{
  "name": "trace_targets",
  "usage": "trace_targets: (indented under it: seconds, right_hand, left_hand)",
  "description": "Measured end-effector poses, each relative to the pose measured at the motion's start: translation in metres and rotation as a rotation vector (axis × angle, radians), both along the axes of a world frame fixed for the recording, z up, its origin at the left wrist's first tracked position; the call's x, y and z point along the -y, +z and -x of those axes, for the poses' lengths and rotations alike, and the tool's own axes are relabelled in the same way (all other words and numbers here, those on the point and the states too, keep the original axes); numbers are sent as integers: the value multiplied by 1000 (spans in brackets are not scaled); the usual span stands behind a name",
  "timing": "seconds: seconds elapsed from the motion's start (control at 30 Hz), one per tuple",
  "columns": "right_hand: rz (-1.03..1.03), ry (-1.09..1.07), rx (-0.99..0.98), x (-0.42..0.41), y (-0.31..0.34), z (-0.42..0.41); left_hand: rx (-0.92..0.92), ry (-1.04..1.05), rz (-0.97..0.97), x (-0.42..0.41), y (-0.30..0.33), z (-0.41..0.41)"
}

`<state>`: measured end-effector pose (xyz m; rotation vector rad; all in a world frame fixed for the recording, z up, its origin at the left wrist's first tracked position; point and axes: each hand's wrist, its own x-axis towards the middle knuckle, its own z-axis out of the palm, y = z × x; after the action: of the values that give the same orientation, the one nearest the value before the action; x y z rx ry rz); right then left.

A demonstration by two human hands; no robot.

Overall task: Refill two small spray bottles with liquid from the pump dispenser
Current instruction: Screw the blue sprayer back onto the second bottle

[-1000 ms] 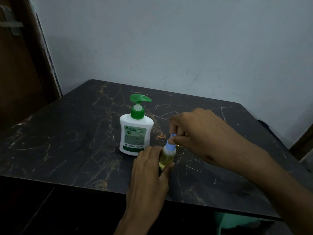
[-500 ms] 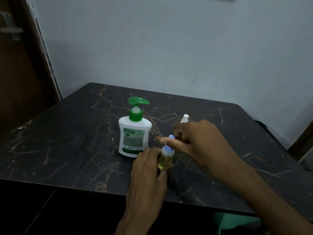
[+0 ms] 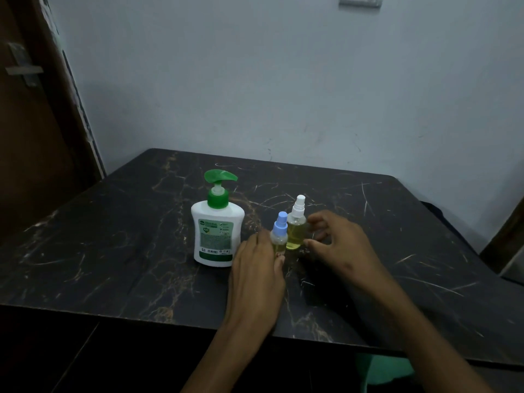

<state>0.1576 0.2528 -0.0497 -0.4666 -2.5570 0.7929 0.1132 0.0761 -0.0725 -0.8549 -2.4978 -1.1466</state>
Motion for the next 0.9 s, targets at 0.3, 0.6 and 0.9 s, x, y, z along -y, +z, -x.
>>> trace_targets:
  seconds: [0.3, 0.6, 0.9]
  right_hand:
    - [25, 39, -39, 5, -13, 22]
    - [74, 113, -84, 2, -19, 14]
    - [83, 125, -92, 2, -23, 15]
  left_hand:
    - [-5, 66, 38, -22, 5, 17]
    - [10, 75, 42, -29, 4, 30]
    - [21, 99, 59, -32, 0, 33]
